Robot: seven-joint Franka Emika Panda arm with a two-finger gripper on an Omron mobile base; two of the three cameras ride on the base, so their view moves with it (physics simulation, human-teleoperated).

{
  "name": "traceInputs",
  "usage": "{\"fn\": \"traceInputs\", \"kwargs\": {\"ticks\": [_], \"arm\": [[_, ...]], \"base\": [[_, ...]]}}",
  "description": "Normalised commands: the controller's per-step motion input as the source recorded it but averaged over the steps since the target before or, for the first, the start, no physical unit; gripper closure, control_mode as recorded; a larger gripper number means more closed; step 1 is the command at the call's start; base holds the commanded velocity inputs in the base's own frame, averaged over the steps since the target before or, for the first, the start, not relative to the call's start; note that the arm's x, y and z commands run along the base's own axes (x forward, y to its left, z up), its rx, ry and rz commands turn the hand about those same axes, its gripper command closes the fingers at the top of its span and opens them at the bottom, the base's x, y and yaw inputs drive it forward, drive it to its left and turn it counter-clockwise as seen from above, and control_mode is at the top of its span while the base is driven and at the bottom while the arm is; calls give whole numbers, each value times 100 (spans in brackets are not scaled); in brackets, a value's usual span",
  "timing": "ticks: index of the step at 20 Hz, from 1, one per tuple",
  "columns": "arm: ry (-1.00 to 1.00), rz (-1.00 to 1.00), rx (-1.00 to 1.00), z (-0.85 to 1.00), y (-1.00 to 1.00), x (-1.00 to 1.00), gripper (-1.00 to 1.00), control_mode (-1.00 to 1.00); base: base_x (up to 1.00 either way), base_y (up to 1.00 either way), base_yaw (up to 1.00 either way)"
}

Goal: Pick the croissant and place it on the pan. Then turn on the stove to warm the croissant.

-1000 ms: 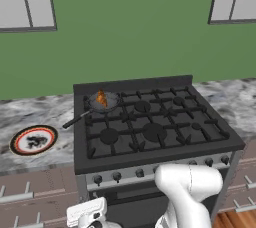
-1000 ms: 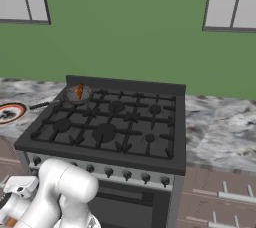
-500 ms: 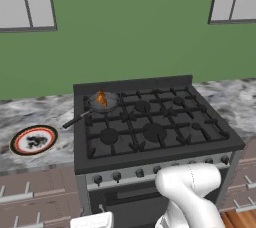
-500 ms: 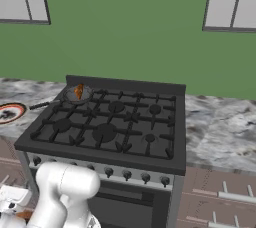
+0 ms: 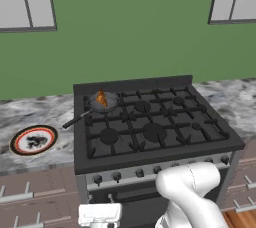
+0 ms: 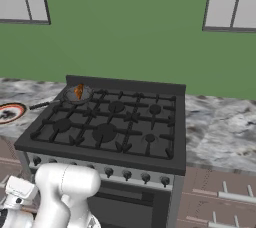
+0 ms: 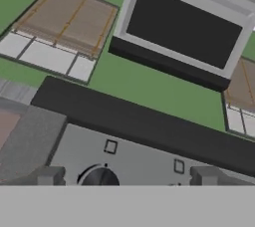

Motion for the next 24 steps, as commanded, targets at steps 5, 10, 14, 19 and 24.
{"fn": "traceInputs", "kwargs": {"ticks": [5, 10, 14, 19, 24], "arm": [[-13, 0, 9, 1, -36, 48, -100, -100], [-12, 0, 8, 0, -12, 48, -100, -100], [-12, 0, 6, 2, 0, 68, -100, -100], [-11, 0, 1, 0, 0, 63, -100, -100], [-12, 2, 1, 0, -12, 78, -100, -100]], "base": [[0, 0, 0], [0, 0, 0], [0, 0, 0], [0, 0, 0], [0, 0, 0]]}}
